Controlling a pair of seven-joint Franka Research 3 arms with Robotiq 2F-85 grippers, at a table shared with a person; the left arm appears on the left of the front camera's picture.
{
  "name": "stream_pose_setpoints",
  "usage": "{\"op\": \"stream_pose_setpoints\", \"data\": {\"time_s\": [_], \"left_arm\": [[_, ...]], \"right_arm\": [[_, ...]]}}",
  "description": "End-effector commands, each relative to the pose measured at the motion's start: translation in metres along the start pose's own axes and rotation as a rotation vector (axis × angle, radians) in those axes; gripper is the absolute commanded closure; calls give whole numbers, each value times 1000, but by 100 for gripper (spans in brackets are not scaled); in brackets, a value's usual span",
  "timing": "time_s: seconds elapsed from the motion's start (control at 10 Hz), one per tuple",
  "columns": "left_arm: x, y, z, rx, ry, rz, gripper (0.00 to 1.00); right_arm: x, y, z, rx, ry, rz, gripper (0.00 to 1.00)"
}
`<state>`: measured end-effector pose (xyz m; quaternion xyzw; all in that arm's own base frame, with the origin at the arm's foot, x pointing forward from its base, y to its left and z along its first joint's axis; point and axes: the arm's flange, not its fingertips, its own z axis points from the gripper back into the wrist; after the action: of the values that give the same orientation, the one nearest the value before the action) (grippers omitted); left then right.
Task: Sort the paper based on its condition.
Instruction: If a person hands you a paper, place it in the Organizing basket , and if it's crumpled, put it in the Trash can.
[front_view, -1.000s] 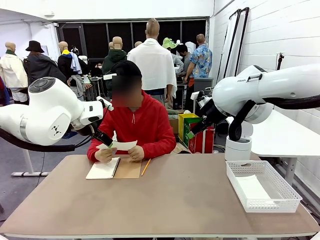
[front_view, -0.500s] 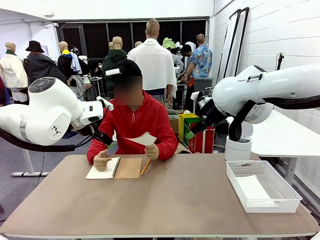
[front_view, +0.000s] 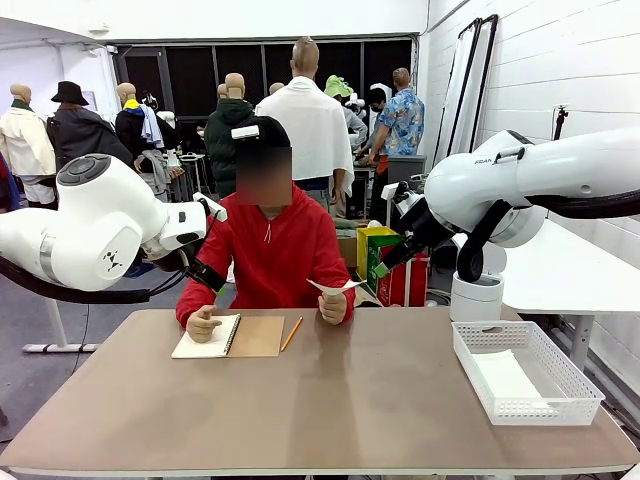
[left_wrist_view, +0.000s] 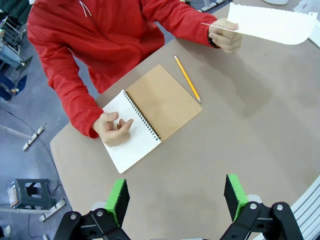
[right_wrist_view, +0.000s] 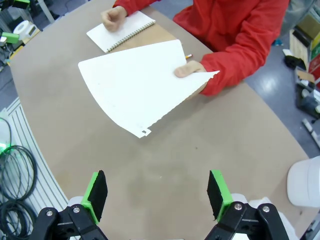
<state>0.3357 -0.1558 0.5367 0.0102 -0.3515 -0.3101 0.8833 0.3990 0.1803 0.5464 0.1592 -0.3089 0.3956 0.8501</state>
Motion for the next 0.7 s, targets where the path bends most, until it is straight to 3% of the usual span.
{"op": "stream_pose_setpoints", "data": {"time_s": [0.0, 0.4, 0.6], "left_arm": [[-1, 0, 0, 1, 3, -4, 0], [-1, 0, 0, 1, 3, -4, 0], [-1, 0, 0, 1, 3, -4, 0]], "right_arm": [[-1, 0, 0, -1, 3, 1, 0], [0, 0, 0, 0, 0, 0, 0], [13, -10, 2, 20, -49, -216, 0]]}}
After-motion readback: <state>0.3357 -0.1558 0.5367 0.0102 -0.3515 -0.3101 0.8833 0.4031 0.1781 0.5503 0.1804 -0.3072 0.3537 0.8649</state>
